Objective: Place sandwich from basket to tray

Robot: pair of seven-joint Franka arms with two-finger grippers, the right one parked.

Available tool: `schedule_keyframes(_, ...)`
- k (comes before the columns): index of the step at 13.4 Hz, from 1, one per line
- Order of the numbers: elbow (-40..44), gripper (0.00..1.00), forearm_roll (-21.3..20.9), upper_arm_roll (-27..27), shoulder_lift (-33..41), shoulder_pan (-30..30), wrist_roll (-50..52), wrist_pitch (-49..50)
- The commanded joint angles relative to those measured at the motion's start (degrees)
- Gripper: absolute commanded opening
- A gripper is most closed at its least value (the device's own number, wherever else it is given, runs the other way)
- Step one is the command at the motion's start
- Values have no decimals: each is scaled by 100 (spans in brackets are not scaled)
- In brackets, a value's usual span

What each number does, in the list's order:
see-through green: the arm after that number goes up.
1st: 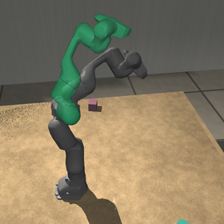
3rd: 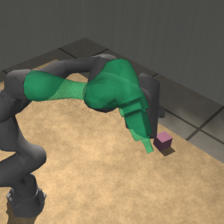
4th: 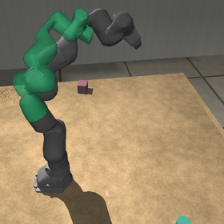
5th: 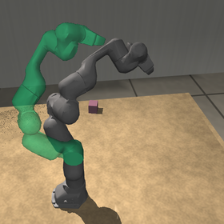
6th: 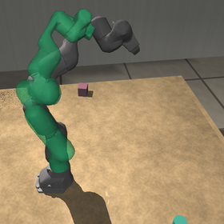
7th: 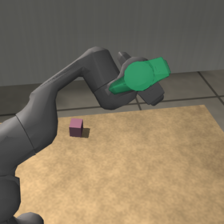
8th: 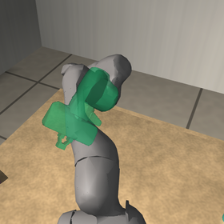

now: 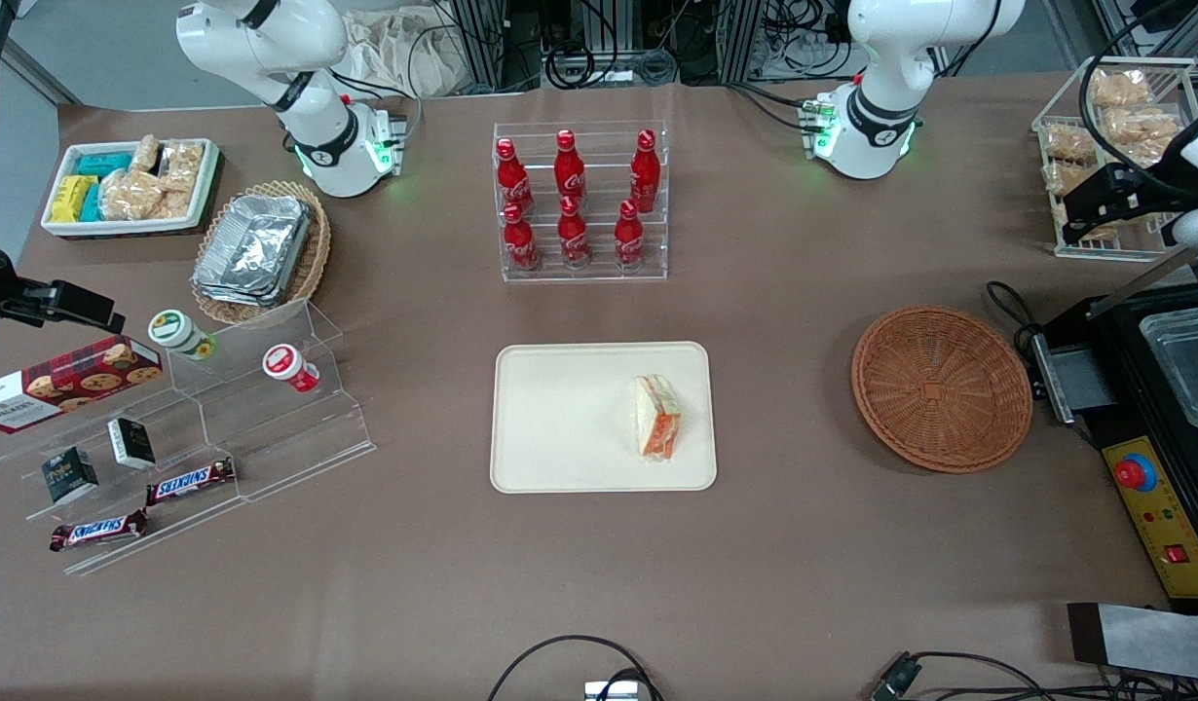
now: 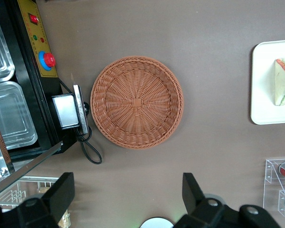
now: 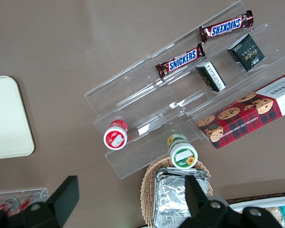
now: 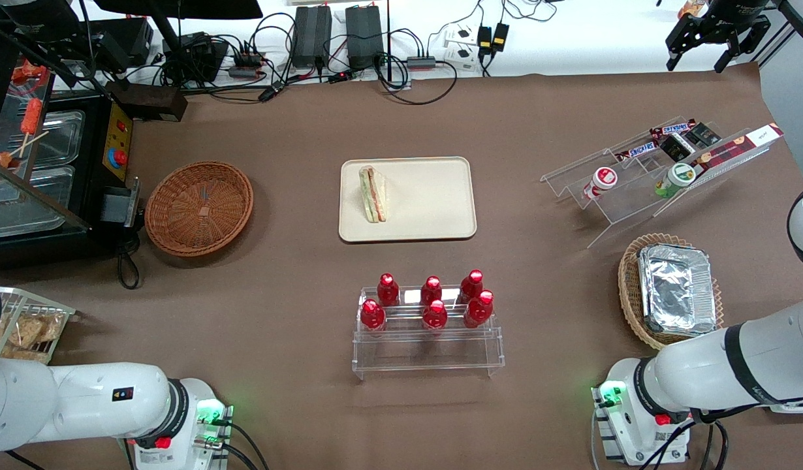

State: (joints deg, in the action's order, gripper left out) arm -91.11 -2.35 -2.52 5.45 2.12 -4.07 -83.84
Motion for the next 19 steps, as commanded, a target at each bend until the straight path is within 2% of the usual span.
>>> schedule_keyframes(1, 76, 100, 85, 32, 9, -19, -50, 140)
schedule_keyframes(14, 287, 100, 77, 24, -123, -19, 46, 149)
schedule_keyframes(19, 278, 100, 24, 6, -132, -45, 477, 149)
